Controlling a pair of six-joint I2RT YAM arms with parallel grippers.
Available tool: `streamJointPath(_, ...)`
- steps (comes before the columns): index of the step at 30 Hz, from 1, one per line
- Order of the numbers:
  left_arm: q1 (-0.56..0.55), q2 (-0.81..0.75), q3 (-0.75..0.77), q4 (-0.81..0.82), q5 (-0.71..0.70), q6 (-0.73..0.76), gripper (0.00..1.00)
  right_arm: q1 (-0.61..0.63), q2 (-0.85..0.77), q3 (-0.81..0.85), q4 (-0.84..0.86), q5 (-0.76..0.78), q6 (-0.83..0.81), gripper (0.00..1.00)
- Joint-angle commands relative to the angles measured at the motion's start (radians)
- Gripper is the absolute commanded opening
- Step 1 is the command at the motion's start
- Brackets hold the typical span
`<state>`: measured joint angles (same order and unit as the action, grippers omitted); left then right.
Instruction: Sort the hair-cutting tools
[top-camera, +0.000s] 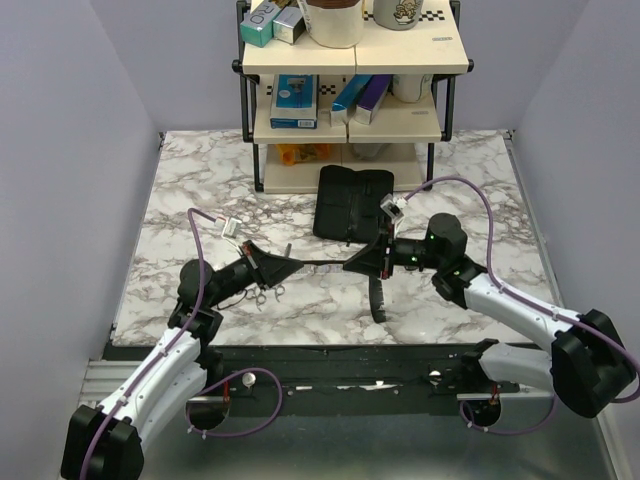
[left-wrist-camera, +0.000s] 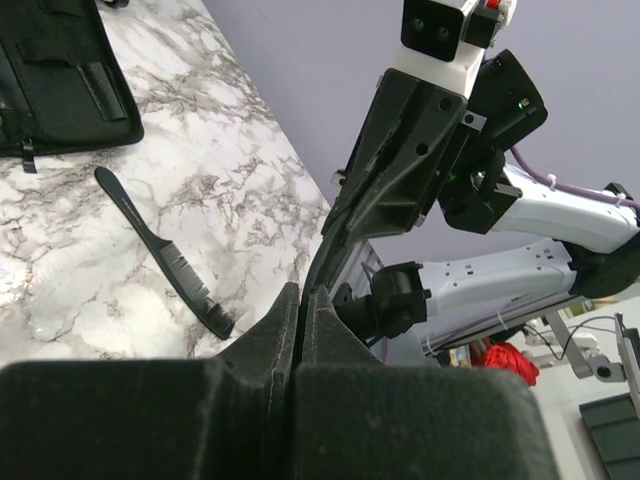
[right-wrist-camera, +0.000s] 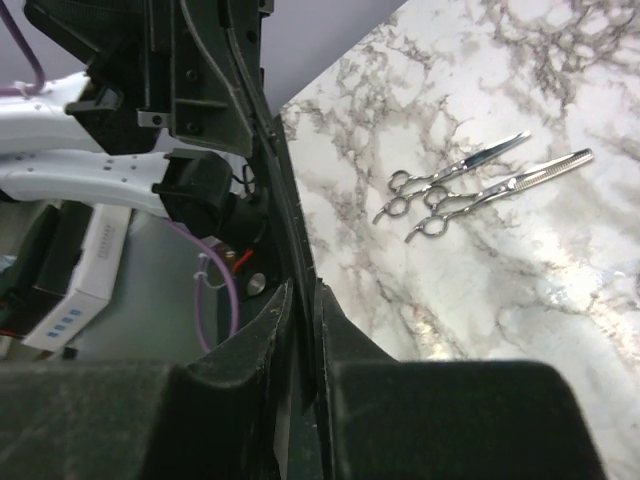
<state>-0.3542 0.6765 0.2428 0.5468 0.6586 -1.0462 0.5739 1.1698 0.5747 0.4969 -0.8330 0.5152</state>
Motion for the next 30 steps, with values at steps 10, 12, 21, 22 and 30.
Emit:
streamJointPath(10,0.011,-0.015,-0.002,-0.112,-0.091,0.043,0.28,-0.003,-0.094,-0.045,0.031,0.096,0.005,0.0)
streamJointPath(12,0.009,-0.011,0.032,-0.244,-0.134,0.084,0.47,-0.005,-0.119,-0.035,-0.053,0.178,-0.023,0.0)
streamJointPath(21,0.006,0.055,0.128,-0.424,-0.408,0.085,0.76,-0.006,-0.202,0.025,-0.346,0.627,-0.076,0.0)
streamJointPath(22,0.006,0.067,0.118,-0.404,-0.415,0.074,0.76,-0.006,-0.211,0.036,-0.365,0.656,-0.075,0.0)
streamJointPath(30,-0.118,0.285,0.087,-0.15,-0.594,-0.024,0.76,-0.008,-0.268,0.036,-0.455,0.936,-0.026,0.0)
